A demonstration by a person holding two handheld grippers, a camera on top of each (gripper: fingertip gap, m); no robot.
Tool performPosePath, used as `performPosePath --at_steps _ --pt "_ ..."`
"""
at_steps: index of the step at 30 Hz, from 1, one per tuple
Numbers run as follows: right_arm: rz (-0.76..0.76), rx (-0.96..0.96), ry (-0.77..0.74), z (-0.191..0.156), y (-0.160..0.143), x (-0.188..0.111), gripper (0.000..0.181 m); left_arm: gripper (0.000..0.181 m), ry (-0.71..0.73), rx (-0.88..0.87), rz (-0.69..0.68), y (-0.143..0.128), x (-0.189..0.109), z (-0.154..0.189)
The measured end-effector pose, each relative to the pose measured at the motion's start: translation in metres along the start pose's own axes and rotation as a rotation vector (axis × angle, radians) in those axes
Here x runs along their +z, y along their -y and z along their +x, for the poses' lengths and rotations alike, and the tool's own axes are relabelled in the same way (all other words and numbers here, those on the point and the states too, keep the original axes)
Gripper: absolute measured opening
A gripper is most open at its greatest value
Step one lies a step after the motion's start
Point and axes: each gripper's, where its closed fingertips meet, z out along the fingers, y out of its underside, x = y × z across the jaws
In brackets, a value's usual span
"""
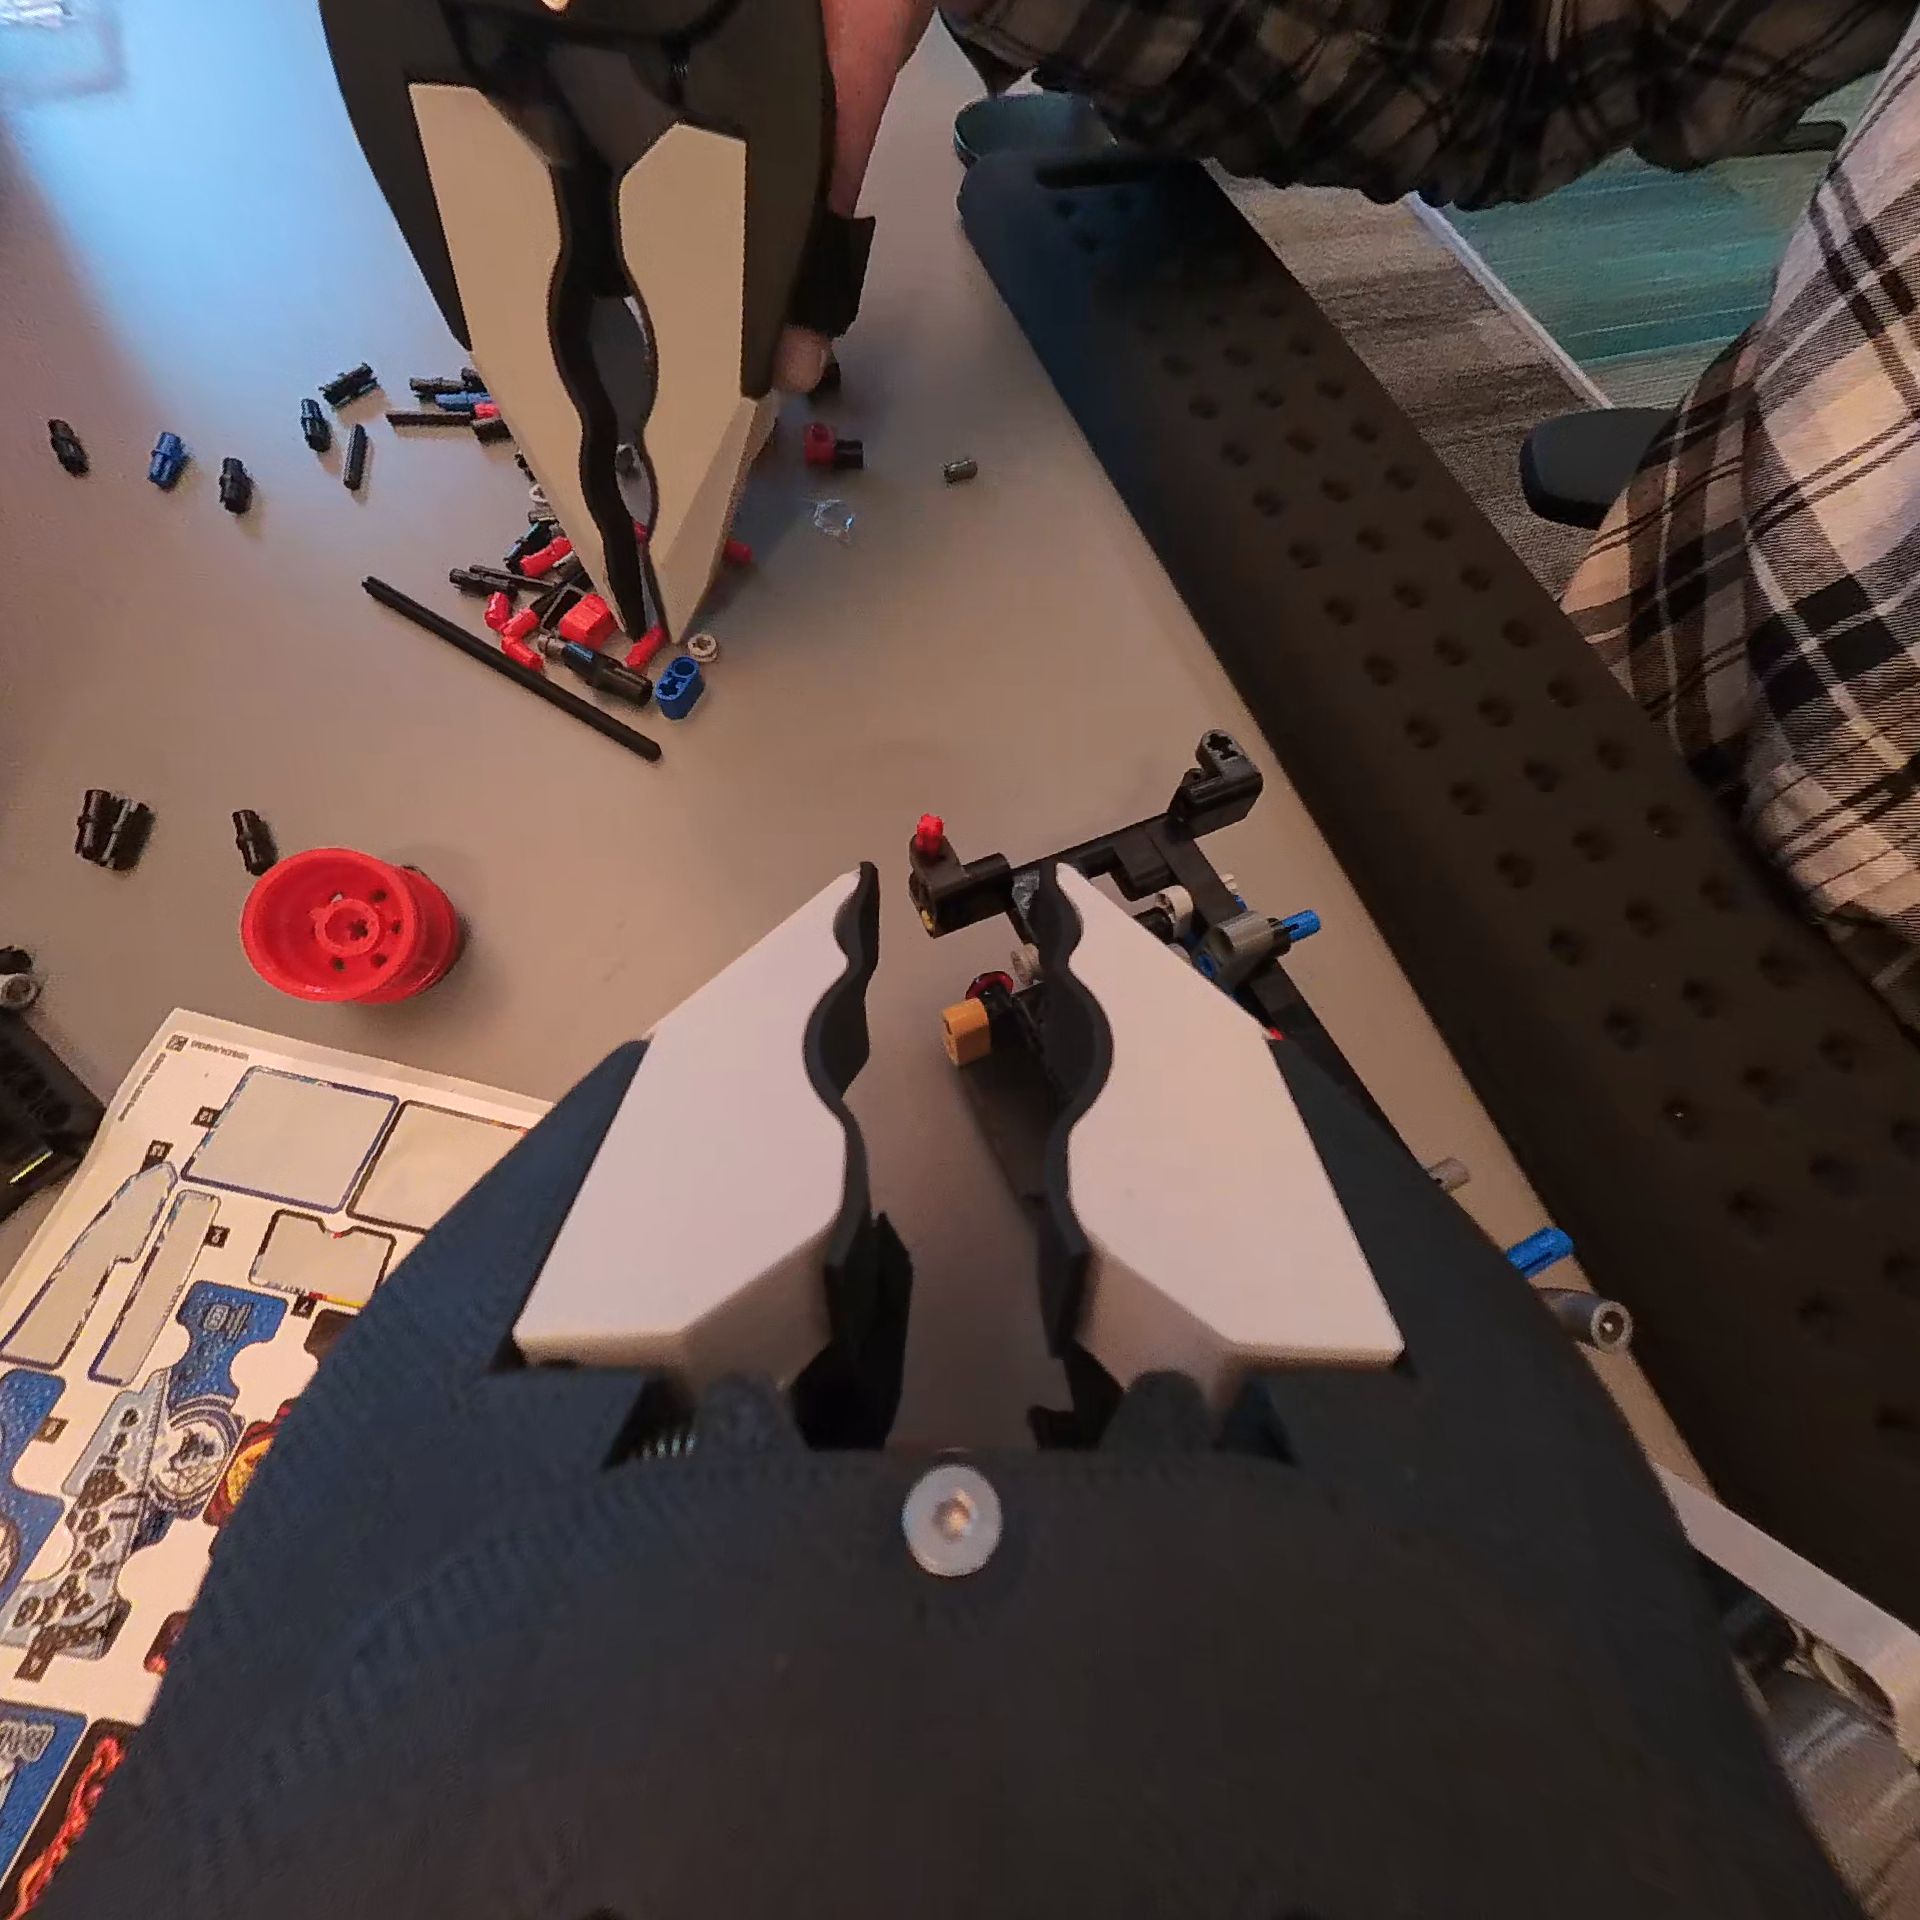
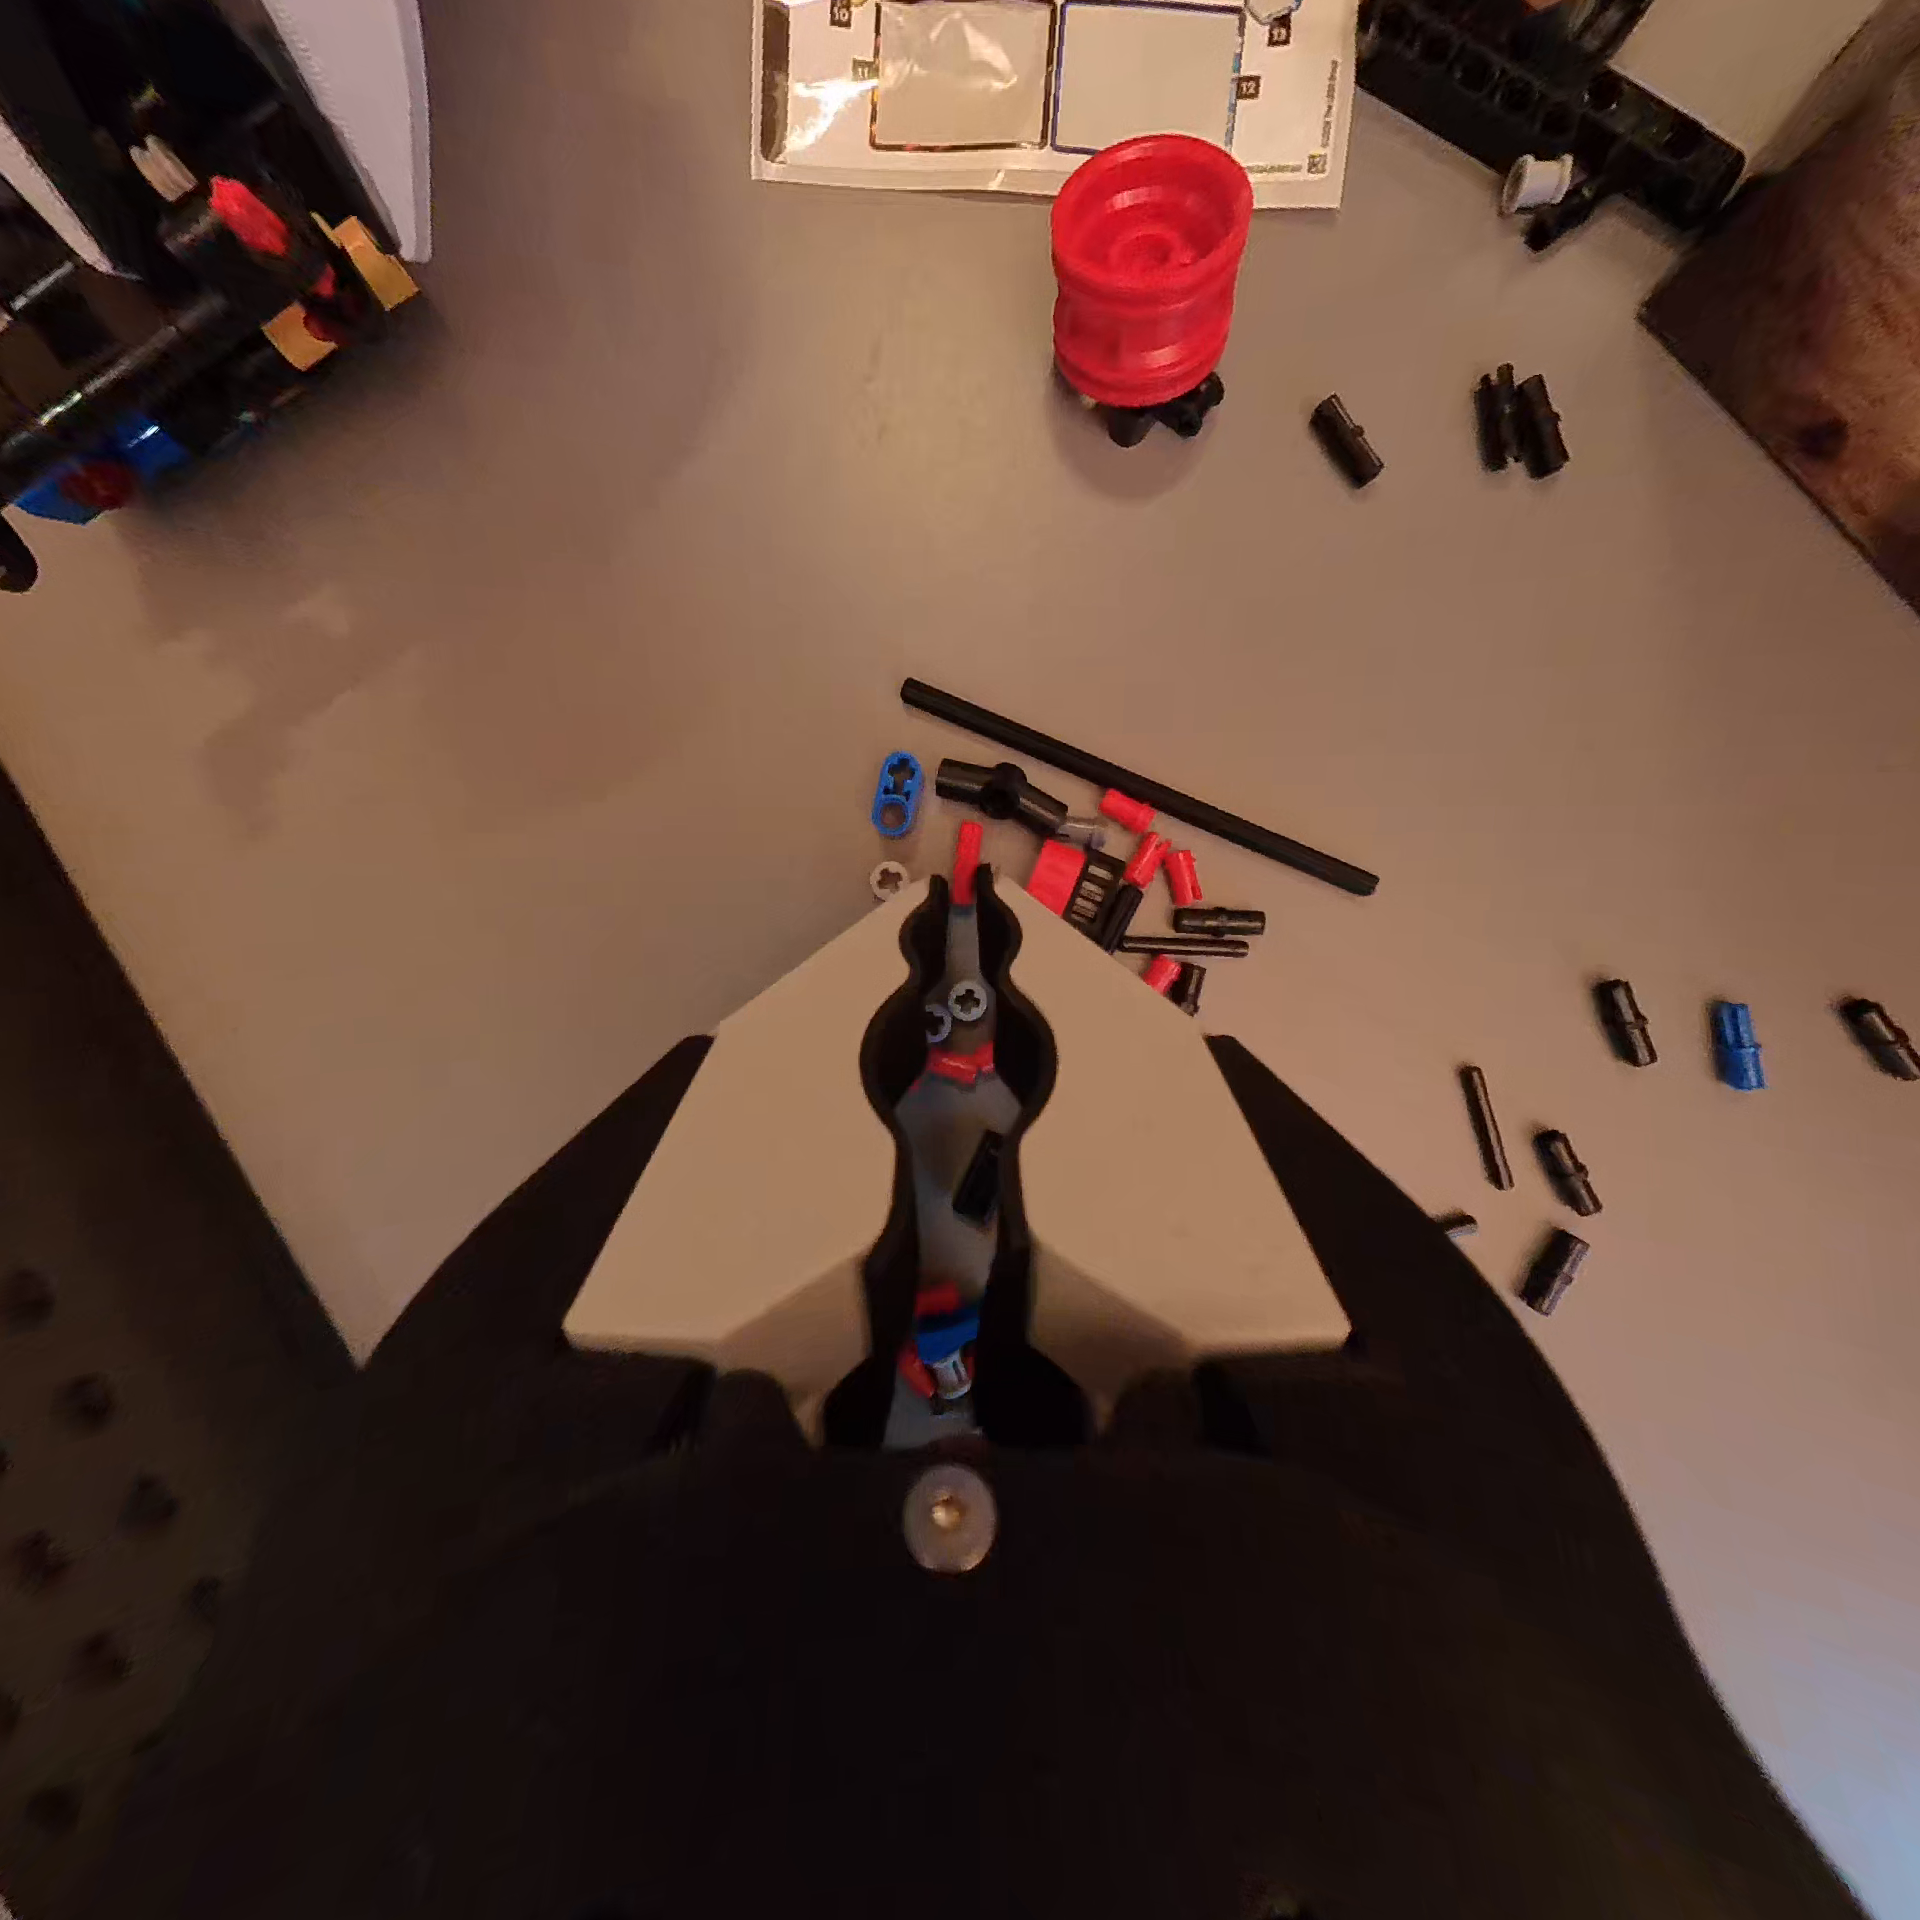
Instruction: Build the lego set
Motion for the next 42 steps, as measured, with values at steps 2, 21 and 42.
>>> performPosePath --at_steps 2,21,42 --pt "0.000 -0.020 -0.010 -0.001 0.001 0.001 0.002 0.030 0.002 -0.002 -0.001 0.000 0.000 -0.001" --pt "0.248 -0.145 0.014 -0.056 0.050 -0.052 0.002 0.045 0.310 0.259 -0.068 0.031 -0.030 -0.008" --pt "0.546 -0.165 0.327 -0.133 0.111 -0.083 0.001 0.002 0.802 0.858 -0.170 0.077 -0.025 0.036"
